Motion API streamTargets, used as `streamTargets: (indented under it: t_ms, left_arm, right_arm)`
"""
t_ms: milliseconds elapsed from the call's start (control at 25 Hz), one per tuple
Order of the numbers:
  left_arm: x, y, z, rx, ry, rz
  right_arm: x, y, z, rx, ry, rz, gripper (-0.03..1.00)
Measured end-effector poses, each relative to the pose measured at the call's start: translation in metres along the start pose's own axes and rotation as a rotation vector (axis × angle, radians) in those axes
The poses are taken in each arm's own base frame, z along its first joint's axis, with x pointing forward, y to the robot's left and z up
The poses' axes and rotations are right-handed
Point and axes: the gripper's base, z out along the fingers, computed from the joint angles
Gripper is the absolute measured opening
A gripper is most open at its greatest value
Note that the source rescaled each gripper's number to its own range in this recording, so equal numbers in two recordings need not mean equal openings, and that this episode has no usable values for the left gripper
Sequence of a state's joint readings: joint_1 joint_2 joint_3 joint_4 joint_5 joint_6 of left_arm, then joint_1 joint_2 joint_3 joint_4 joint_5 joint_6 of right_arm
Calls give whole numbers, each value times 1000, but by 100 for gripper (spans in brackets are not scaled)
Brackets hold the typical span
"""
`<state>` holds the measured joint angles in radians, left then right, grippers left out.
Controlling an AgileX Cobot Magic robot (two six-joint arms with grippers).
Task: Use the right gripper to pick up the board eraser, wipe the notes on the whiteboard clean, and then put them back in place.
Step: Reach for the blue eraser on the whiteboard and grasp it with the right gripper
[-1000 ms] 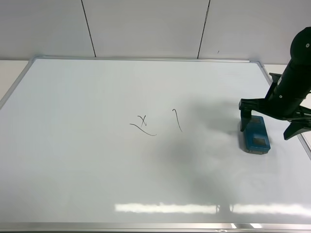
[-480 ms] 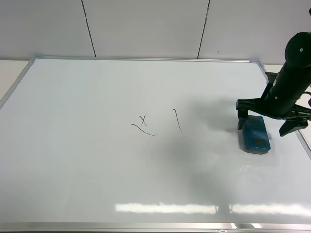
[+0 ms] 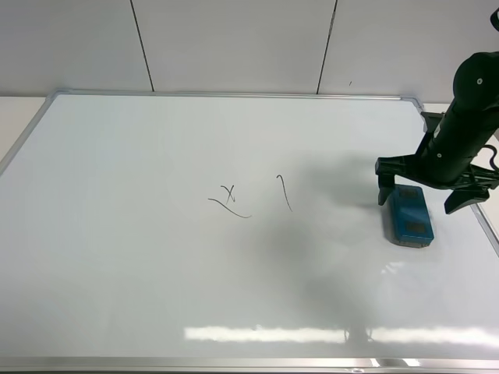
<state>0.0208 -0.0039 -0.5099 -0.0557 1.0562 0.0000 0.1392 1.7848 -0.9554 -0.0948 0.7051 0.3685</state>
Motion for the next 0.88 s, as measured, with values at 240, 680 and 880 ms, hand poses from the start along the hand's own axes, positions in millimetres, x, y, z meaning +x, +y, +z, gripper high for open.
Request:
streamTargets:
  t_ms: [240,680,880]
  left_arm:
    - [0,0,0,0,0,0]
    - [0,0,0,0,0,0]
    - [0,0,0,0,0,0]
  right_arm:
    - [1,6,10,11,19,-32,100]
    - [1,8,11,7,9,9,2]
    - [1,8,11,7,9,15,0]
